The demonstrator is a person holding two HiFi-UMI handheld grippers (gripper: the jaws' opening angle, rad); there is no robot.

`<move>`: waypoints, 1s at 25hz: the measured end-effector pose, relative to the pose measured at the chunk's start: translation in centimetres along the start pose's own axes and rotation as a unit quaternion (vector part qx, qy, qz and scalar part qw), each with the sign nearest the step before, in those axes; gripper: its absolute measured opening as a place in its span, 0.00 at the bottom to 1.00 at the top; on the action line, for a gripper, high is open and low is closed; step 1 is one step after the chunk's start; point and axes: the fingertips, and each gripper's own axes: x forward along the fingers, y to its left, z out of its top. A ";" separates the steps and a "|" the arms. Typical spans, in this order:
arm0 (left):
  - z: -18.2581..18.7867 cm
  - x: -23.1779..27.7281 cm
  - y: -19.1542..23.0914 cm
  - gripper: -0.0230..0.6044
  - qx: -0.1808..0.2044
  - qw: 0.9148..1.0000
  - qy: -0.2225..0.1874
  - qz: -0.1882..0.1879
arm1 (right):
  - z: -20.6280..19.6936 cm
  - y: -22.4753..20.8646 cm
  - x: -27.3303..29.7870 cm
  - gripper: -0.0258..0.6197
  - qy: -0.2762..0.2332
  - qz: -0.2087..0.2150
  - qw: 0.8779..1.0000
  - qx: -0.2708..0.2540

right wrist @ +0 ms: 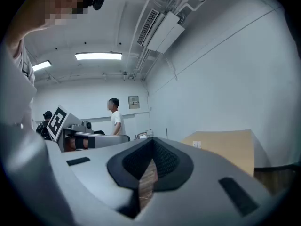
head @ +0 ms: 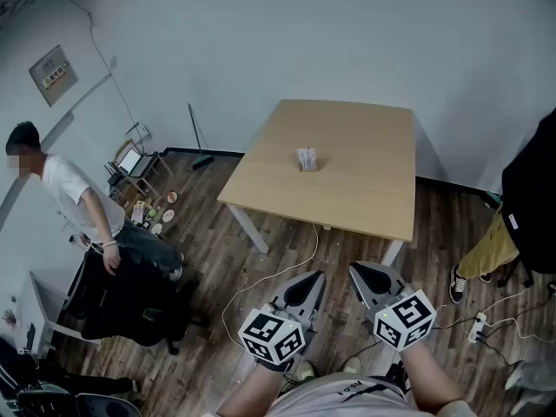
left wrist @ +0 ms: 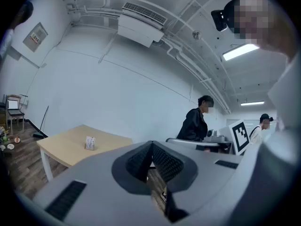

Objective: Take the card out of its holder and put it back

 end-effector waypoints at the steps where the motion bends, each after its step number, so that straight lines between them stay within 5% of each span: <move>1: 0.0 0.2 -0.1 0.06 0.001 1.000 0.000 0.000 | 0.1 -0.1 0.0 0.06 -0.001 0.001 1.000 0.000; 25: -1.0 1.5 -1.5 0.06 0.013 1.000 0.013 0.006 | 0.0 -3.3 -2.4 0.06 -0.032 0.021 0.998 0.041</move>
